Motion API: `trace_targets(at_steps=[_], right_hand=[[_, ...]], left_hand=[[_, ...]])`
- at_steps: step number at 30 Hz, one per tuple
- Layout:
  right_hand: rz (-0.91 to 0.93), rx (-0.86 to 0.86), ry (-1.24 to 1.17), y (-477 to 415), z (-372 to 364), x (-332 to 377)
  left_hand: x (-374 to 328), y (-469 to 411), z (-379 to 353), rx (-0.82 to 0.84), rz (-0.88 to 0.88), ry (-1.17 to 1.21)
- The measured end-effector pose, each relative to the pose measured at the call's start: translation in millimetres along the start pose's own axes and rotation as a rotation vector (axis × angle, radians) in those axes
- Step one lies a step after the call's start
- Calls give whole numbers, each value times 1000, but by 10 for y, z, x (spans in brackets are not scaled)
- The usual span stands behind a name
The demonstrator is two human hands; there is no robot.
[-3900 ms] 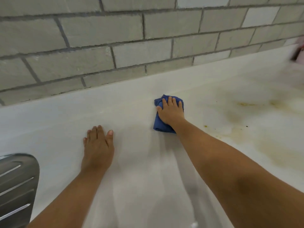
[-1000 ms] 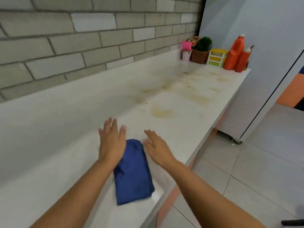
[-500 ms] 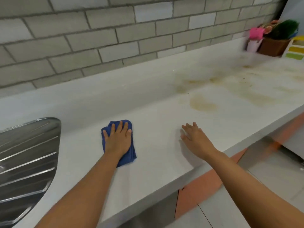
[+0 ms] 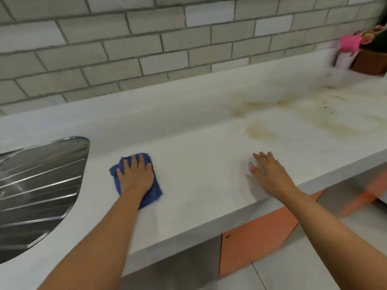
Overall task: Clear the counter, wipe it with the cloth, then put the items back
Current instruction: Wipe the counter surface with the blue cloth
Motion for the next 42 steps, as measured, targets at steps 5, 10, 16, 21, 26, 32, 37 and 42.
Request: trace_targets(at_steps=[5, 10, 16, 21, 26, 32, 37, 42], right_hand=[[-32, -79, -44, 16, 159, -224], [-7, -82, -2, -14, 176, -329], [-355, -48, 247, -135, 556, -901], [-381, 74, 284, -228, 645, -1066], [-337, 201, 371, -316, 766, -1074], [-280, 276, 417, -362, 933, -1118], [-320, 274, 366, -394, 943, -1287], [-297, 288, 383, -399, 845, -1317]], left_hand=[[-1448, 875, -352, 106, -537, 57], [-1199, 1372, -289, 205, -833, 63], [-220, 122, -11, -95, -135, 57], [-1056, 158, -180, -60, 4, 124], [-1927, 1134, -345, 109, -628, 336], [-1304, 324, -311, 87, -530, 247], [-1436, -442, -338, 29, -301, 114], [-1896, -911, -406, 95, -242, 12]])
Point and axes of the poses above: each hand's wrist, its own y-axis away from the middle knuckle, its own z-axis out of the back of the hand, x = y × z, the point moved 5 cm from there along -y, towards the middle knuckle, and after that the axes turned 1 degree about y, right-handed, at the moved point
